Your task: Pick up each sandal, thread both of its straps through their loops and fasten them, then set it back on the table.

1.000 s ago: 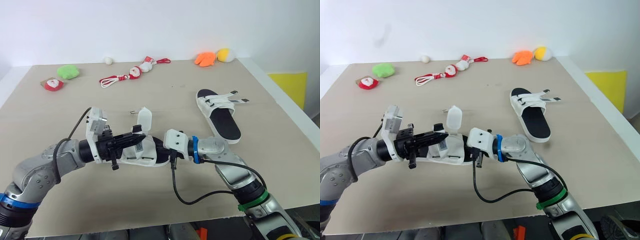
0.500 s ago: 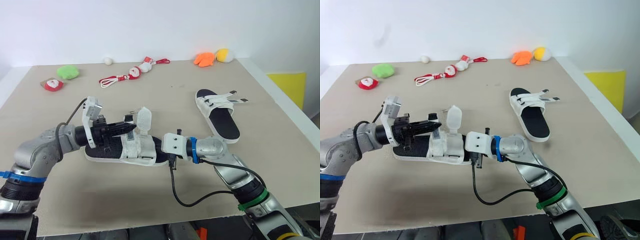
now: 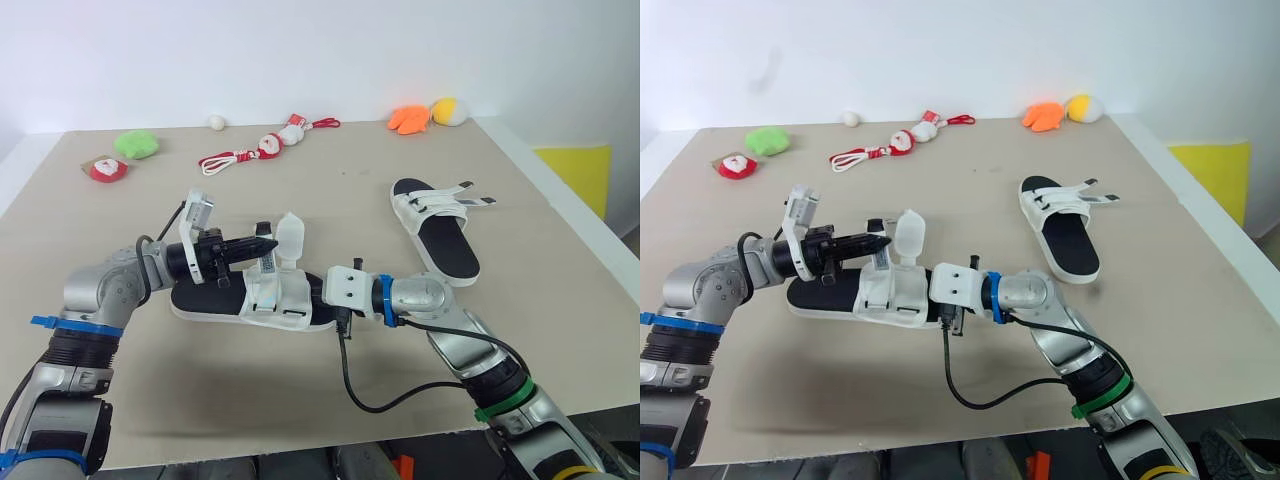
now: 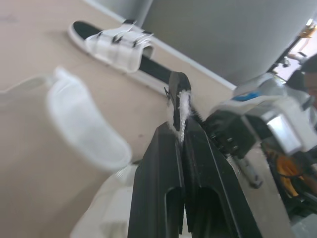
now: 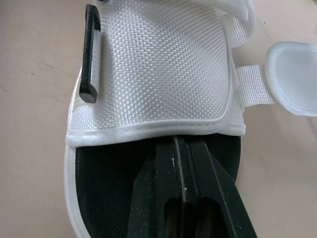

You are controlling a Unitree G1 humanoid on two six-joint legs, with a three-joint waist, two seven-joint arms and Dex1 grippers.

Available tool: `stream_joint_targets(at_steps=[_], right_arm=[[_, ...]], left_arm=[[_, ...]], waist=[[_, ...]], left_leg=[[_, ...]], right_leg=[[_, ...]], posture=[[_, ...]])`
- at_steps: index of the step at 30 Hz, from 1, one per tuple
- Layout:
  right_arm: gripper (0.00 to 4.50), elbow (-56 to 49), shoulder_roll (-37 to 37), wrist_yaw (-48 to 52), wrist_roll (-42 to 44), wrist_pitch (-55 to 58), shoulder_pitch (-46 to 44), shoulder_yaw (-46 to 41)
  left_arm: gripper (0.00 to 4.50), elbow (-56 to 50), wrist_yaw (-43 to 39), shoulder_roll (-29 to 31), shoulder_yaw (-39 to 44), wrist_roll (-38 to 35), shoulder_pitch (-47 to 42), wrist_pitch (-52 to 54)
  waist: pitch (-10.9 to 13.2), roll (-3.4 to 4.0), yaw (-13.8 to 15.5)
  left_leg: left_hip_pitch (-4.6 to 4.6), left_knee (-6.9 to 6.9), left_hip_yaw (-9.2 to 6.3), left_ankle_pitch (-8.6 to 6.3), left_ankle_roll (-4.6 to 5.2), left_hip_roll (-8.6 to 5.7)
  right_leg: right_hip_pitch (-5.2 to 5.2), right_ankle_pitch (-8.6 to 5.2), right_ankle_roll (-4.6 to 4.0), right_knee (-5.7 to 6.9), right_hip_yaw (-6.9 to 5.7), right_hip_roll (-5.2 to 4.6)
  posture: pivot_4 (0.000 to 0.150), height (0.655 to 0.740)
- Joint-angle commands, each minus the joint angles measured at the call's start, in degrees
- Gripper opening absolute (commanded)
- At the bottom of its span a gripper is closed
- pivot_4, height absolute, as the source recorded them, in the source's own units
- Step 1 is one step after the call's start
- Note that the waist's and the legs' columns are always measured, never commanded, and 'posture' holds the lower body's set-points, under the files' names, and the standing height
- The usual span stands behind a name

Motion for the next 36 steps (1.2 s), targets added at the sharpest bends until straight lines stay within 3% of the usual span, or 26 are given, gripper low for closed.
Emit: stream_joint_targets(at_steps=[1, 16, 31, 34, 36], right_arm=[[0.00, 1.35, -0.21, 0.79, -1.39, 1.65, 2.00, 2.58], [0.00, 0.94, 0.20, 0.61, -0.95, 2.45, 2.13, 2.45], [0.00, 0.16, 0.68, 0.47, -0.62, 3.42, 2.45, 2.15], [0.00, 0.14, 0.71, 0.49, -0.57, 3.49, 2.46, 2.15], [0.00, 0.13, 0.73, 0.51, -0.53, 3.51, 2.47, 2.17]], left_arm=[[0.03, 0.78, -0.60, -0.40, 1.78, 2.23, -0.43, -0.61], [0.03, 8.26, -2.61, -3.37, 2.05, 10.07, -1.56, -5.30], [0.03, 9.08, -3.73, -4.48, 2.30, 14.30, -1.76, -7.80], [0.84, 8.85, -3.94, -4.53, 2.46, 14.32, -1.68, -7.52], [1.76, 8.69, -3.85, -4.67, 2.65, 14.37, -1.69, -7.57]], waist=[[0.00, 0.00, 0.00], [-0.01, 0.00, 0.00], [-0.01, 0.00, 0.03], [-0.01, 0.00, 0.03], [-0.01, 0.00, 0.02]], left_leg=[[-0.01, 0.00, 0.00, 0.00, 0.00, 0.00], [0.01, 0.04, -0.02, 0.00, 0.00, 0.00], [0.01, 0.06, -0.02, 0.00, 0.00, 0.00], [0.00, 0.06, -0.02, 0.00, 0.00, 0.00], [0.00, 0.05, -0.02, 0.00, 0.00, 0.00]], right_leg=[[0.00, 0.00, 0.00, 0.00, 0.00, 0.00], [0.03, 0.00, 0.01, 0.00, 0.00, 0.00], [0.04, 0.00, 0.00, 0.00, 0.01, 0.00], [0.04, 0.00, 0.00, 0.00, 0.01, 0.00], [0.02, 0.00, 0.00, 0.00, 0.01, 0.01]], posture=[[0.150, 0.7400], [0.150, 0.7400], [0.150, 0.7400], [0.150, 0.7400], [0.150, 0.7400]])
